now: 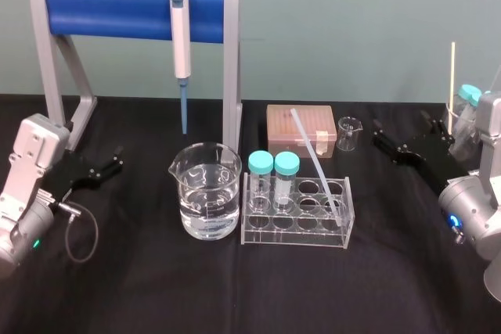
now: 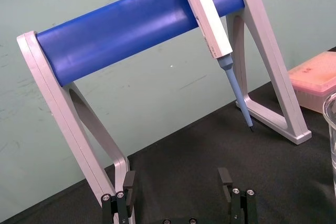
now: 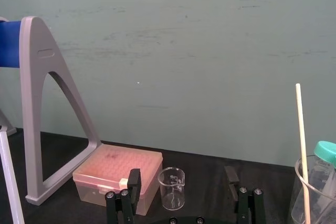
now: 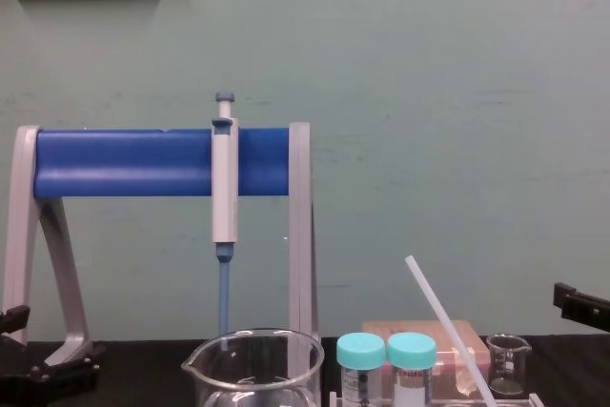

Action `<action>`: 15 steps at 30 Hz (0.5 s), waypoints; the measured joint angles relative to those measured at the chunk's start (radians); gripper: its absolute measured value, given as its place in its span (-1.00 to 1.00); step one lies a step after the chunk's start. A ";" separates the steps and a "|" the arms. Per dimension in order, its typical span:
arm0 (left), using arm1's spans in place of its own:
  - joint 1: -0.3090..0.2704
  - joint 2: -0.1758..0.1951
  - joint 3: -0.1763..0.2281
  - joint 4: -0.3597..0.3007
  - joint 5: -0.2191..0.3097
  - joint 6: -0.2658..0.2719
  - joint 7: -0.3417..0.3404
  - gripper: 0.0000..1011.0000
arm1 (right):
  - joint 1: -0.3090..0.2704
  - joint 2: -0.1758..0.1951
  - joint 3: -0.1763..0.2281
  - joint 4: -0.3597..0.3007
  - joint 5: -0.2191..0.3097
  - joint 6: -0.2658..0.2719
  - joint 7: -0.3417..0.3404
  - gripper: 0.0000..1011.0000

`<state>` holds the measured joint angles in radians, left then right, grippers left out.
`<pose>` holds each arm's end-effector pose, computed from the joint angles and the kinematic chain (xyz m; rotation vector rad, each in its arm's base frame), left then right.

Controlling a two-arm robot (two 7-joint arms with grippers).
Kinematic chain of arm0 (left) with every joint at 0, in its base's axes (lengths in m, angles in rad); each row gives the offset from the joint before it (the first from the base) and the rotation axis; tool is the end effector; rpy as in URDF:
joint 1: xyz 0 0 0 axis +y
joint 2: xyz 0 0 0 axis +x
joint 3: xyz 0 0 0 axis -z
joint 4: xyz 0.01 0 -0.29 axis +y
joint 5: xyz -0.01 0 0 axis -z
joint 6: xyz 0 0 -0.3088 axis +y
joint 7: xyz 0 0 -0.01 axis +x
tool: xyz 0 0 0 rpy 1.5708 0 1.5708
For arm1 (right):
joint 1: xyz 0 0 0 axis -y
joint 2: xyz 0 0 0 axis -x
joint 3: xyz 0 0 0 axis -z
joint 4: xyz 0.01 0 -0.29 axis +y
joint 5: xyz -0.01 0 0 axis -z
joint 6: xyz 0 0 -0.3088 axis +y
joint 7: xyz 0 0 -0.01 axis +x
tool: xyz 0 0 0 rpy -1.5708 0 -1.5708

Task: Pick up the stirring rod with one hand, then place it down.

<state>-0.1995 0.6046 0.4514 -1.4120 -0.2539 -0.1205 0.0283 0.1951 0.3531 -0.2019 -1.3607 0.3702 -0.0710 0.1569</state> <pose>0.3581 0.0826 -0.3023 0.3044 -0.2850 1.2480 0.3782 -0.0665 -0.2975 -0.0100 -0.0069 -1.3006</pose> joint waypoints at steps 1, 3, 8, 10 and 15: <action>0.000 0.000 0.000 0.000 0.000 0.000 0.000 0.98 | 0.000 0.000 0.000 0.000 0.000 -0.001 0.000 0.98; 0.000 0.000 0.000 0.000 0.000 0.000 0.000 0.98 | 0.000 0.000 0.000 -0.001 0.001 -0.001 0.000 0.98; 0.000 0.000 0.000 0.000 0.000 0.000 0.000 0.98 | 0.001 0.001 0.000 -0.001 0.001 -0.002 0.001 0.98; 0.000 0.000 0.000 0.000 0.000 0.000 0.000 0.98 | 0.001 0.001 0.000 -0.001 0.002 -0.002 0.001 0.98; 0.000 0.000 0.000 0.000 0.000 0.000 0.000 0.98 | 0.001 0.001 0.000 -0.002 0.002 -0.003 0.002 0.98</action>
